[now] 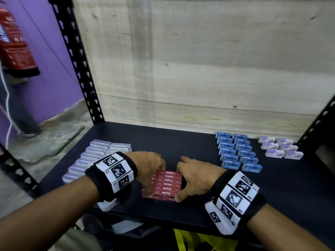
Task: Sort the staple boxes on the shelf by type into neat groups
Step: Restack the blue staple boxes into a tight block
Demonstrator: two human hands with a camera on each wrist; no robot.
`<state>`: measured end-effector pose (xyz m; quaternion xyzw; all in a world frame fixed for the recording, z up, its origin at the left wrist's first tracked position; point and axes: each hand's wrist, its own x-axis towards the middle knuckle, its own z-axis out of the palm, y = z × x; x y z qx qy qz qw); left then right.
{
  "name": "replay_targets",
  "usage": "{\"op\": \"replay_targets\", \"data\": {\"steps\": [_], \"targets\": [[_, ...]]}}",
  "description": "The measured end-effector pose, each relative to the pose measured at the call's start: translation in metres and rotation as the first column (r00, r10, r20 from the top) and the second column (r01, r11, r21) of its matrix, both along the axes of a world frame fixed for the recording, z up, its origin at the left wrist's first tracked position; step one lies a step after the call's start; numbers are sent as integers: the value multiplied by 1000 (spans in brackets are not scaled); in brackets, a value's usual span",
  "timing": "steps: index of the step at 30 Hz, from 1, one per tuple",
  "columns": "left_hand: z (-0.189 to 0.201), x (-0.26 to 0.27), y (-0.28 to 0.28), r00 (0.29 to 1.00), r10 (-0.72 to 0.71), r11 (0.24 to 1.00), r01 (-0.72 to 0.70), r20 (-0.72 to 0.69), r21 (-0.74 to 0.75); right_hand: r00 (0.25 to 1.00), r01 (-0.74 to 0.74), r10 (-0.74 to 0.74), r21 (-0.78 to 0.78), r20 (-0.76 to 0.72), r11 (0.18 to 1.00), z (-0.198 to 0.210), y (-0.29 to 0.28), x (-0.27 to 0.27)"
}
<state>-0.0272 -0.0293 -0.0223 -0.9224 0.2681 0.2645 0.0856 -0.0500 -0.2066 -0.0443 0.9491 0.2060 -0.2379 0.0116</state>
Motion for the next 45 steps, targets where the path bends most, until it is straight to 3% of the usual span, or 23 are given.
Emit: {"op": "replay_targets", "data": {"steps": [10, 17, 23, 31, 45], "targets": [[3, -1, 24, 999, 49, 999, -49, 1, 5, 999, -29, 28, 37, 31, 999, -2, 25, 6], [13, 6, 14, 997, 71, 997, -71, -22, -26, 1000, 9, -10, 88, 12, 996, 2, 1, 0], [15, 14, -41, 993, 41, 978, -17, 112, -209, 984, 132, -147, 137, 104, 982, 18, -81, -6], [-6, 19, -147, 991, -49, 880, 101, 124, -464, 886, 360, -386, 144, 258, 922, 13, -190, -4], [-36, 35, -200, 959, -25, 924, 130, 284, -359, 859, 368, -417, 208, 298, 906, -14, -213, 10]]}}
